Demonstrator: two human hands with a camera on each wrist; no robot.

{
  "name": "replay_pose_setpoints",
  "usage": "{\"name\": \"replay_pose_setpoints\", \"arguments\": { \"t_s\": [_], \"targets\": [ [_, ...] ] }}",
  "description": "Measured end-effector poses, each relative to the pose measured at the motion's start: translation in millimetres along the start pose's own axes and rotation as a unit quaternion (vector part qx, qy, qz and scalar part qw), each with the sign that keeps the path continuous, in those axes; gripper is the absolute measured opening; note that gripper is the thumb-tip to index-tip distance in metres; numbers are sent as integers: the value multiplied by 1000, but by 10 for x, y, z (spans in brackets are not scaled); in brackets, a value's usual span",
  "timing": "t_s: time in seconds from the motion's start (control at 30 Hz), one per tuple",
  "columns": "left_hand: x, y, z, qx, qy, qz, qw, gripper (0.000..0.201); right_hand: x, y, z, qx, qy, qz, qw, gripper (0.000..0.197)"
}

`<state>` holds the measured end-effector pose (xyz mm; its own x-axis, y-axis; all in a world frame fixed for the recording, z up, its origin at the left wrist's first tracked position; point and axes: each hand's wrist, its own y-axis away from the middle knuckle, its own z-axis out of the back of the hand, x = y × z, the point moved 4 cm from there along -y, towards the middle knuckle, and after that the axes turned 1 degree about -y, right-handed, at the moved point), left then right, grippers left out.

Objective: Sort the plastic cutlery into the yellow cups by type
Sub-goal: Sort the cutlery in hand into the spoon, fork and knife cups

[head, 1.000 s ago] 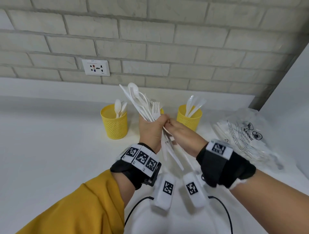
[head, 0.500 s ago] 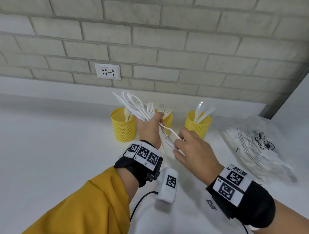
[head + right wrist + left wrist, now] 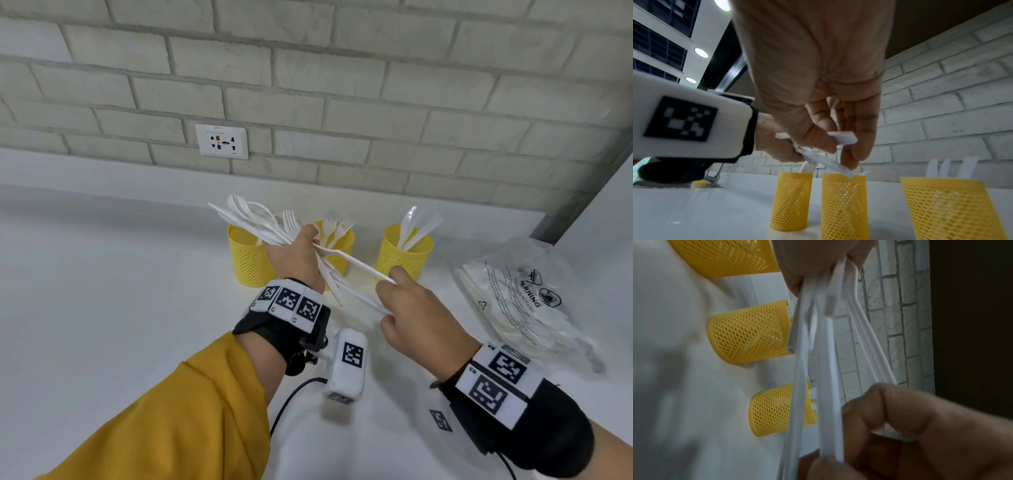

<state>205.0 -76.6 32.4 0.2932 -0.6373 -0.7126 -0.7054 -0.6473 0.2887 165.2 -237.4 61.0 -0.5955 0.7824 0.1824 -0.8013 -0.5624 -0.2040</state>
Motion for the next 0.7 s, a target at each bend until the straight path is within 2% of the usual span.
{"name": "replay_pose_setpoints", "arguments": {
  "t_s": [0.03,0.1,0.17,0.3,0.37,0.4,0.5,0.6,0.63,0.7],
  "targets": [
    [-9,6,-6,-2,1,-9,1000,59,7,-17,-8,6,8,-7,1000,12],
    [-20,33,-16,-1,1,-19,1000,59,34,-55,-52,17,4,-9,1000,14],
    [-34,40,-16,1,1,-24,1000,59,47,-74,-34,10,-15,-6,1000,3],
    [-109,-41,57,-32,8,-35,999,53,-159,-29,7,-43,8,18,999,25],
    [-172,-66,86,-45,4,-51,998,52,-351,22,10,-24,-4,-4,1000,18],
    [-209,-68,91,-45,-3,-65,997,52,-445,55,10,-1,-28,-9,1000,15],
    [-298,-17,71,-23,-64,-137,988,41,-580,114,103,32,-153,1,988,33],
    [-274,113,4,29,-146,-207,967,37,-604,7,266,-40,-318,-58,945,19],
    [-244,163,-15,42,-171,-223,959,38,-576,-55,319,-68,-354,-70,930,21],
    [-165,260,-72,69,-217,-245,942,39,-410,-178,492,-121,-388,-56,912,19]
  ]
}}
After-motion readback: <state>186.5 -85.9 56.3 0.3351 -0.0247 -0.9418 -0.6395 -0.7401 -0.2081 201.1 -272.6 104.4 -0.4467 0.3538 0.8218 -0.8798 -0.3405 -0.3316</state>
